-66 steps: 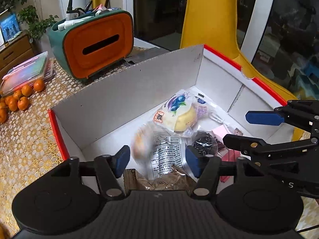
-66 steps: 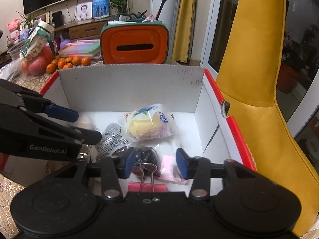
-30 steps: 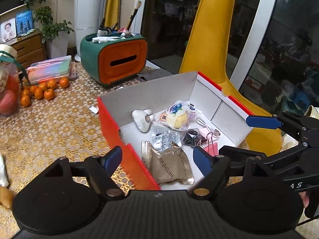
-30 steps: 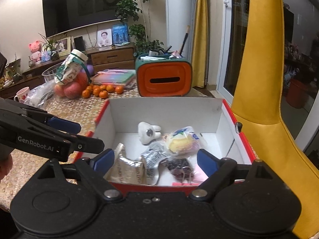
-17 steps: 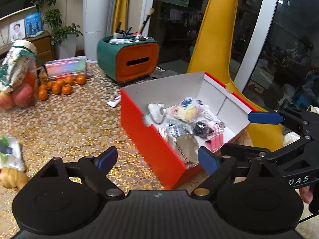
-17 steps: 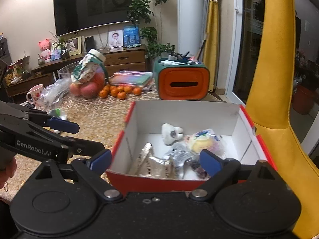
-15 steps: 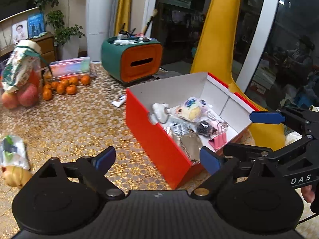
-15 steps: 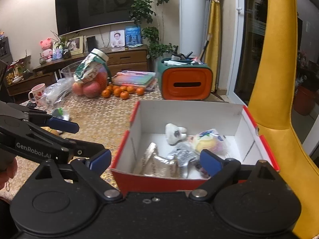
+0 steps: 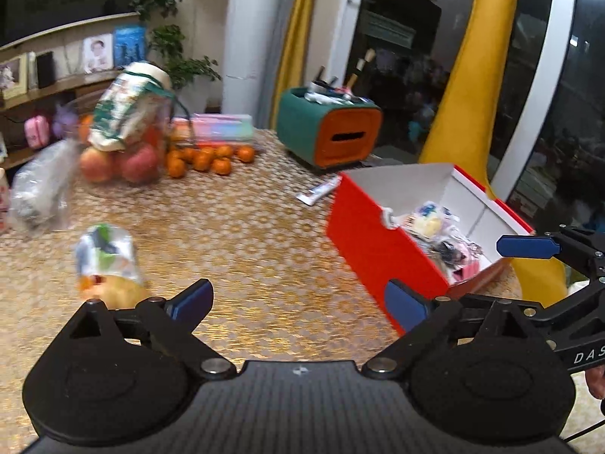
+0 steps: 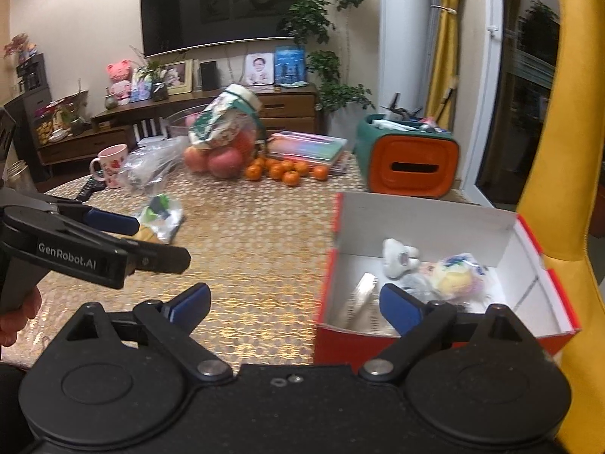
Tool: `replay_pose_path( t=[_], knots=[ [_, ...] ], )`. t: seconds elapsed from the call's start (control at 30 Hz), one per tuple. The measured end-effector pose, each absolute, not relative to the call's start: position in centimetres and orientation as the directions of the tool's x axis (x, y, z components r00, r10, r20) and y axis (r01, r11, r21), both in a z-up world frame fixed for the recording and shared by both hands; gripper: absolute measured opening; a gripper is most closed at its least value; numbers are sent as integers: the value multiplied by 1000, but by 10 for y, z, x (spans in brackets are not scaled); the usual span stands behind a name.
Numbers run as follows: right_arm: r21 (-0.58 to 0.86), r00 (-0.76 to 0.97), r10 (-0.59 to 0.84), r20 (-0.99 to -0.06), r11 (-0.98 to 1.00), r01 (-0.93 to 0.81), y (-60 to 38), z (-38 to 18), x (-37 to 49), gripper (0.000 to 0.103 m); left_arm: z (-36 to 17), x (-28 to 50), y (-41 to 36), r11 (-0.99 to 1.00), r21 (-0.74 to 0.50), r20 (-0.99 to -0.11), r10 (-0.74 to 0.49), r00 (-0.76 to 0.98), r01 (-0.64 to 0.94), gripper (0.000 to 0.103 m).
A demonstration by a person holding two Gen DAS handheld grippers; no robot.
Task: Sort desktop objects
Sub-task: 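Withdraw both tools from the red box back toward the table items, then grasp the bagged tissue pack with the left gripper while the right grasps the tan pig figurine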
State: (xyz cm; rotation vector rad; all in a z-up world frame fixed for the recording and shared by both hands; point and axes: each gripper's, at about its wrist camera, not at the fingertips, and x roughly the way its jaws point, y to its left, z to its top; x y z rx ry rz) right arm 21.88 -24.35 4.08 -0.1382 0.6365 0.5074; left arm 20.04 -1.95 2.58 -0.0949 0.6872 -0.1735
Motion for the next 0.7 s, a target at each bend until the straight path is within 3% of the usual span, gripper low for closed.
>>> replay_pose_path(
  t=[0.23,0.3,0.7],
  knots=[
    [18,671,446,-593,840,-543,-201,38,209,100,28,181,25,987,-155,-596,-131,792,46,98],
    [17,668,456,-588,833,-553,-189,37,207,102,28,179,38,986,-163,-593,-115,797,22,102],
    [-34,681,469,-562,810,-585,-119,17,199,102,10,190,89,981,-180,-618,-60,784,-67,103]
  ],
)
